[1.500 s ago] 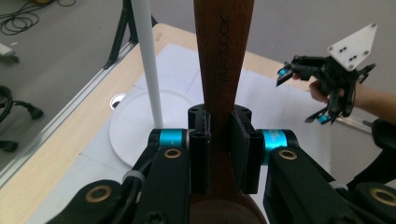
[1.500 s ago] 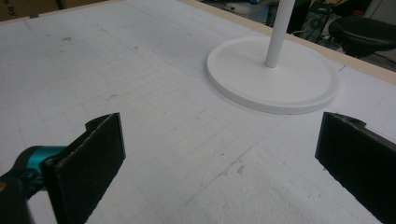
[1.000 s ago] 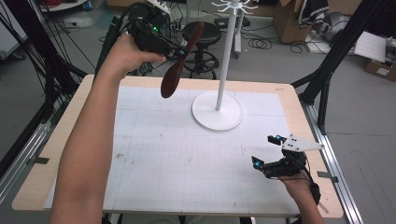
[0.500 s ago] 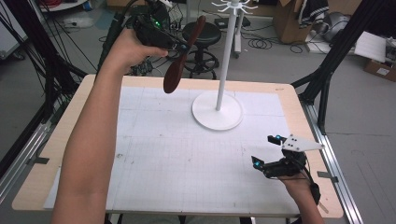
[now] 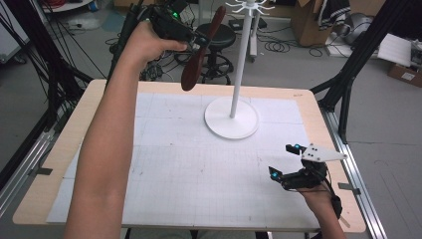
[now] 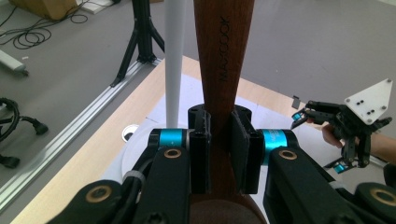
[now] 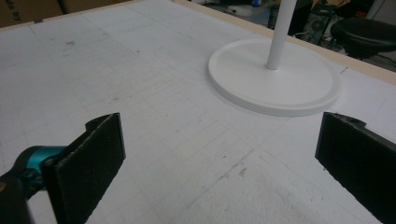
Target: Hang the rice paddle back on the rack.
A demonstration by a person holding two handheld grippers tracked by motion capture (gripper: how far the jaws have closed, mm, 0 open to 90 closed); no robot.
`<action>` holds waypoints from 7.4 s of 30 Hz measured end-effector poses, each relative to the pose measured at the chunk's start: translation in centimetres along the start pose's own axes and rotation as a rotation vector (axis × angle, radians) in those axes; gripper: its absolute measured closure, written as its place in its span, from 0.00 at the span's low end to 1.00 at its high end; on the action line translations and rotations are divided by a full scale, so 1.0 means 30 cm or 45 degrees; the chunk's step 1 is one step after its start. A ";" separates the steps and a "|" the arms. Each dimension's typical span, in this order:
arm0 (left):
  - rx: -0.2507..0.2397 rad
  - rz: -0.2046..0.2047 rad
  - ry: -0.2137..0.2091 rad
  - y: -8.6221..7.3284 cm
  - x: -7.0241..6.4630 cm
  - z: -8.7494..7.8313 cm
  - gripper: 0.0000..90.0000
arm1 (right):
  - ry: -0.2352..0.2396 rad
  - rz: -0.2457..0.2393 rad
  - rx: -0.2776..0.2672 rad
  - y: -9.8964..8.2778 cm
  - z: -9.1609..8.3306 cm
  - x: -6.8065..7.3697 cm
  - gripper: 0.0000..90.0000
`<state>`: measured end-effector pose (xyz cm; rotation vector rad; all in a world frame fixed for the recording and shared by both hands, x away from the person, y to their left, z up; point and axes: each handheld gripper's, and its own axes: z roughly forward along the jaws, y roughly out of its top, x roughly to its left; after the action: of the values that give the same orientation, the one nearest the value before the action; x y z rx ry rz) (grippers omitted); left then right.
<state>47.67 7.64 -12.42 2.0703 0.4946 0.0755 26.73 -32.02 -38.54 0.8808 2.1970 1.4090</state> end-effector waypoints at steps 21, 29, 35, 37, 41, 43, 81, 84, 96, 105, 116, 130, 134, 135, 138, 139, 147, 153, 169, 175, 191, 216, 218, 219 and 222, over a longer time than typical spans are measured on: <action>-0.023 -0.013 -0.035 0.037 0.031 0.063 0.87 | 0.002 0.002 -0.008 -0.002 -0.002 -0.003 0.01; -0.022 -0.004 -0.029 0.052 0.025 0.079 0.87 | 0.004 0.001 -0.009 -0.001 -0.003 -0.002 0.01; -0.002 -0.004 -0.007 0.050 0.027 0.096 0.87 | 0.003 0.000 -0.009 -0.001 -0.005 -0.002 0.01; -0.008 -0.011 -0.004 0.050 0.025 0.101 0.87 | 0.002 0.001 -0.011 0.000 -0.005 -0.002 0.01; -0.012 -0.009 0.004 0.052 0.024 0.107 0.87 | 0.006 0.005 -0.007 0.000 -0.004 0.000 0.01; -0.018 -0.004 0.012 0.052 0.023 0.111 0.87 | 0.004 0.001 -0.010 0.000 -0.003 -0.001 0.01; -0.021 0.003 0.063 0.050 0.017 0.157 0.86 | 0.000 0.001 -0.012 -0.001 -0.008 -0.002 0.01; -0.019 0.000 0.063 0.050 0.018 0.157 0.86 | 0.000 0.001 -0.013 -0.001 -0.008 -0.003 0.01; -0.004 -0.009 0.078 0.049 0.021 0.159 0.84 | 0.002 0.001 -0.010 -0.001 -0.007 -0.001 0.01; -0.005 -0.010 0.093 0.044 0.018 0.146 0.76 | 0.000 0.001 -0.012 -0.002 -0.007 -0.002 0.01; 0.054 0.050 0.044 -0.024 -0.007 0.116 0.51 | 0.003 0.000 -0.007 -0.002 -0.004 0.000 0.01; 0.059 0.049 -0.021 -0.116 -0.059 0.069 0.07 | 0.003 -0.002 -0.005 -0.002 0.001 0.002 0.01; 0.028 0.068 -0.023 -0.149 -0.088 0.040 0.05 | 0.008 -0.001 -0.001 -0.001 0.003 0.004 0.01; 0.037 0.072 -0.020 -0.161 -0.095 0.033 0.03 | 0.007 -0.002 -0.001 -0.001 0.004 0.005 0.01; 0.038 0.077 0.000 -0.183 -0.104 0.010 0.02 | 0.009 -0.005 0.002 -0.001 0.009 0.006 0.01; 0.028 0.077 -0.004 -0.191 -0.106 -0.001 0.02 | 0.011 -0.004 0.007 -0.001 0.010 0.007 0.01; -0.036 0.090 0.028 -0.253 -0.135 -0.078 0.02 | 0.013 -0.004 0.009 0.001 0.017 0.011 0.01; -0.055 0.111 0.046 -0.303 -0.161 -0.117 0.02 | 0.010 -0.005 0.007 0.002 0.018 0.011 0.01; -0.105 0.067 0.087 -0.509 -0.183 -0.180 0.02 | 0.007 -0.006 0.005 0.004 0.019 0.013 0.01; -0.111 0.053 0.104 -0.582 -0.192 -0.186 0.02 | 0.008 -0.016 0.003 0.007 0.024 0.016 0.01; -0.118 0.040 0.134 -0.764 -0.223 -0.186 0.02 | 0.003 -0.001 -0.006 0.004 0.015 0.012 0.01; -0.183 -0.012 0.185 -1.027 -0.245 -0.175 0.02 | -0.003 -0.013 -0.001 0.003 0.015 0.024 0.01; -0.196 -0.015 0.187 -1.040 -0.248 -0.179 0.02 | 0.000 -0.015 -0.003 0.005 0.017 0.027 0.01; -0.203 -0.015 0.186 -1.045 -0.250 -0.181 0.02 | -0.003 -0.016 -0.002 0.006 0.017 0.028 0.01; -0.213 -0.012 0.190 -1.064 -0.255 -0.183 0.02 | -0.001 -0.016 0.002 0.006 0.020 0.031 0.01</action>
<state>29.24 23.52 -35.12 1.9065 0.5693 0.2594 26.46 -30.93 -38.62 0.8667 2.1995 1.4015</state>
